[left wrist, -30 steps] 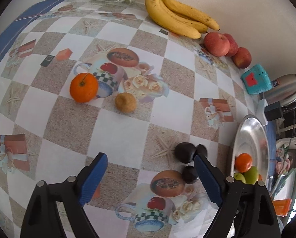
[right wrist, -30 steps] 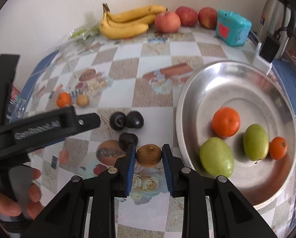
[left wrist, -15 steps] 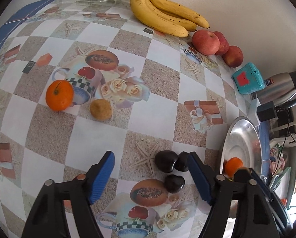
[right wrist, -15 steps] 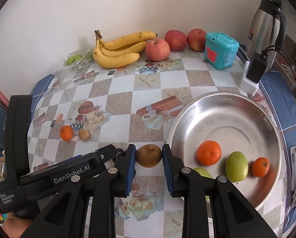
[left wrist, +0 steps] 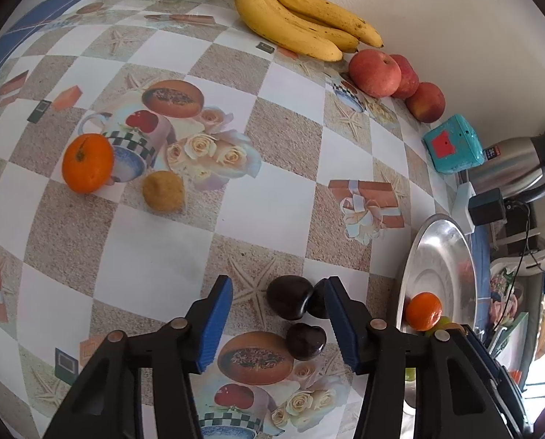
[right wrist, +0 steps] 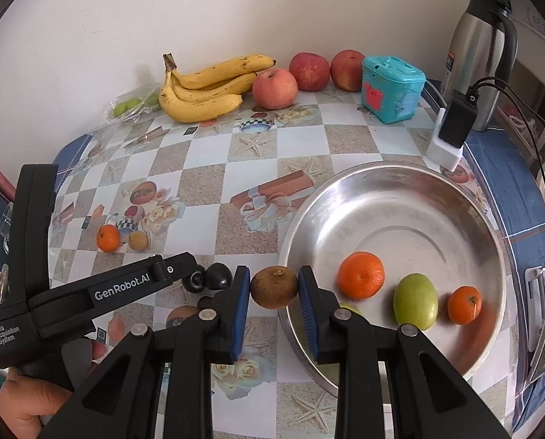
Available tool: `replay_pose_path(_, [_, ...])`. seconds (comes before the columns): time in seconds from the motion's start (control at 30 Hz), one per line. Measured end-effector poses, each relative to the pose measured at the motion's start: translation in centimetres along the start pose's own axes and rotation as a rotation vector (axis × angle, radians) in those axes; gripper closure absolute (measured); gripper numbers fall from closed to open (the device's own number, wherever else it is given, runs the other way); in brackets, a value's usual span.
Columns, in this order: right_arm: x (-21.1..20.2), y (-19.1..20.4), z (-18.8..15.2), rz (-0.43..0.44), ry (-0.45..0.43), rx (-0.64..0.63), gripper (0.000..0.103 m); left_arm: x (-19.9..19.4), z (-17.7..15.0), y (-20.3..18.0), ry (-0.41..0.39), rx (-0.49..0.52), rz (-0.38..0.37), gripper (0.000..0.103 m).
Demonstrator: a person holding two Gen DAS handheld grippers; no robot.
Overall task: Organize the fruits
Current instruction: 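Close the left tool on a dark plum while the right tool holds the kiwi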
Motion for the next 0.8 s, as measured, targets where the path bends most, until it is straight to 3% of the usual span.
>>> replay_pose_path(0.2, [-0.19,-0.03,-0.03,0.015,-0.003,0.003,0.075,0.35,-0.20,-0.21,-0.002,0.006,0.008,0.052])
replay_pose_path(0.6, [-0.41,-0.47,-0.01,0.030,-0.006,0.018,0.075,0.65,-0.31,-0.38,0.010,-0.018,-0.039,0.070])
replay_pose_path(0.8, [-0.52,-0.59,-0.01,0.034,-0.009,0.021,0.075,0.60,-0.31,-0.57,0.009,-0.014,-0.030,0.072])
Point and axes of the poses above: each gripper's, at about its wrist camera, not at the fingertips, and x roughly the way its jaws point, y to its left, z to its top, the point moved 8 cm from there along x, roughly the way its jaws point, and after that the axes turned 6 degrees about y, right-handed, at the moved point
